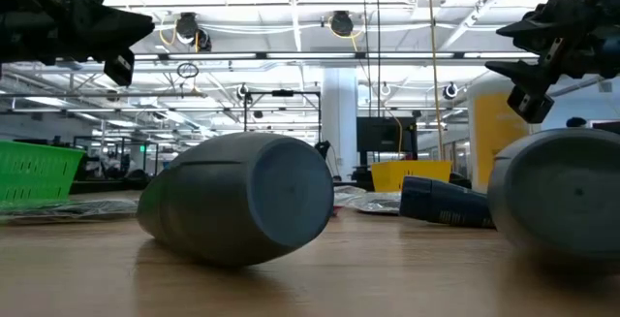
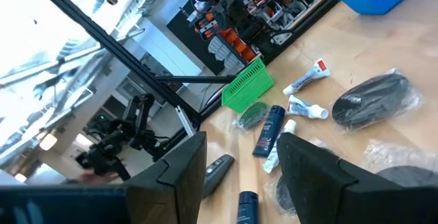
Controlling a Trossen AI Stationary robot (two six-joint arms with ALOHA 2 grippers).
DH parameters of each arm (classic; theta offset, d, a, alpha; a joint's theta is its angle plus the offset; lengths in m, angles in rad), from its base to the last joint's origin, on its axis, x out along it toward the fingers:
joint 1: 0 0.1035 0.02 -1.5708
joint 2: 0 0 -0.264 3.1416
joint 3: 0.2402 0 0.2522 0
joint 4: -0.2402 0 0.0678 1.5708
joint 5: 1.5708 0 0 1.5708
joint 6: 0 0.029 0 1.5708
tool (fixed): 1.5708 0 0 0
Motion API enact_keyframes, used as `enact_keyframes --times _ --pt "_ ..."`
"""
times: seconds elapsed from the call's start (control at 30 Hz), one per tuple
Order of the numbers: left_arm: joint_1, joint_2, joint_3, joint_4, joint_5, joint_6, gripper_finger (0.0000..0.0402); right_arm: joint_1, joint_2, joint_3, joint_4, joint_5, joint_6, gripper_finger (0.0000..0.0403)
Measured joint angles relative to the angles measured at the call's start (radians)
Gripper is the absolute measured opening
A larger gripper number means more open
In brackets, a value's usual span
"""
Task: Pick & Place Travel size toiletries
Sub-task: Put the white toothpaste into the green bin
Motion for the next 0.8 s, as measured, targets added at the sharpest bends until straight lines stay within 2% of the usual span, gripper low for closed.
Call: enact_keyframes --times 0.17,0.23,0.33,0.57,0.7,0.8 --pt "0.011 0.0 0.0 0.001 -0.049 0.182 0.0021 0.0 0.0 0.0 0.0 0.01 0.011 0.0171" --pt "0.012 0.0 0.0 0.003 -0.049 0.198 0.0021 0.0 0.0 0.0 0.0 0.049 0.026 0.0171" --pt "0.012 0.0 0.0 0.013 -0.061 0.135 0.0021 0.0 0.0 0.0 0.0 0.122 0.041 0.0171" --pt "0.012 0.0 0.0 0.182 -0.136 -0.267 0.0021 0.0 0.0 0.0 0.033 0.333 0.043 0.0171" --pt "0.012 0.0 0.0 0.249 -0.192 -0.245 0.0021 0.0 0.0 0.0 0.079 0.416 0.041 0.0171" --pt "0.012 0.0 0.0 0.266 -0.214 -0.224 0.0021 0.0 0.0 0.0 0.093 0.425 0.021 0.0171"
